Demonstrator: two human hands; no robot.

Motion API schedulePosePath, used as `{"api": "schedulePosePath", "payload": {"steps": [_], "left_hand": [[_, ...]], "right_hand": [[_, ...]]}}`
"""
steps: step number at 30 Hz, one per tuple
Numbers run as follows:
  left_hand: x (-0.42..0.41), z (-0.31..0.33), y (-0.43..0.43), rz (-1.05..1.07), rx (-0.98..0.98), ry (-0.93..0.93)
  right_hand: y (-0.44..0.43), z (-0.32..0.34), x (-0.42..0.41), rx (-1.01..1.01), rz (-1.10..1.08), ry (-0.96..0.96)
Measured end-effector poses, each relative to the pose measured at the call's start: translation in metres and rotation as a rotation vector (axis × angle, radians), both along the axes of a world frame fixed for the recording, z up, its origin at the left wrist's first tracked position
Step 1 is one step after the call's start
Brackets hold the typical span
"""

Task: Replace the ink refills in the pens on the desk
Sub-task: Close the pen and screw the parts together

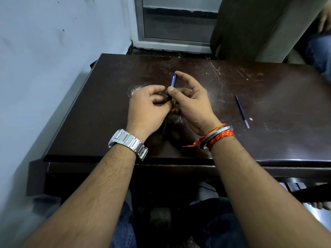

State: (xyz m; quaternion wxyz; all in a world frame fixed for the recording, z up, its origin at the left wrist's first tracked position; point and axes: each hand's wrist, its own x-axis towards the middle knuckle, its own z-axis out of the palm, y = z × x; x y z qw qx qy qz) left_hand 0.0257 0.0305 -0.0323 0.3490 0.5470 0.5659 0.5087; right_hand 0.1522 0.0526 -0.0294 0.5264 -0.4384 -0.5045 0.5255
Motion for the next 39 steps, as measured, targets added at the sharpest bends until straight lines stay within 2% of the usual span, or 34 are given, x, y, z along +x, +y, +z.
{"api": "schedulePosePath", "payload": {"steps": [4,9,16,20,33,39], "left_hand": [[0.001,0.001,-0.001,-0.034,-0.021,-0.091],[0.001,0.002,0.002,-0.053,-0.112,-0.308],[-0.001,0.003,0.003,-0.102,-0.170,-0.409],[-0.002,0.002,0.001,-0.145,-0.184,-0.325],[-0.001,0.004,-0.003,-0.065,-0.126,-0.181],[0.001,0.003,-0.003,-0.023,-0.122,-0.123]], "right_hand": [[0.001,0.000,0.002,0.016,-0.045,0.028],[0.001,0.001,0.003,0.014,-0.036,0.078],[0.001,0.000,0.002,0.005,-0.029,0.093],[0.002,-0.002,0.004,0.033,-0.054,0.056],[0.007,-0.011,0.004,0.081,0.000,-0.084],[0.009,-0.015,0.004,0.085,-0.014,-0.084]]}}
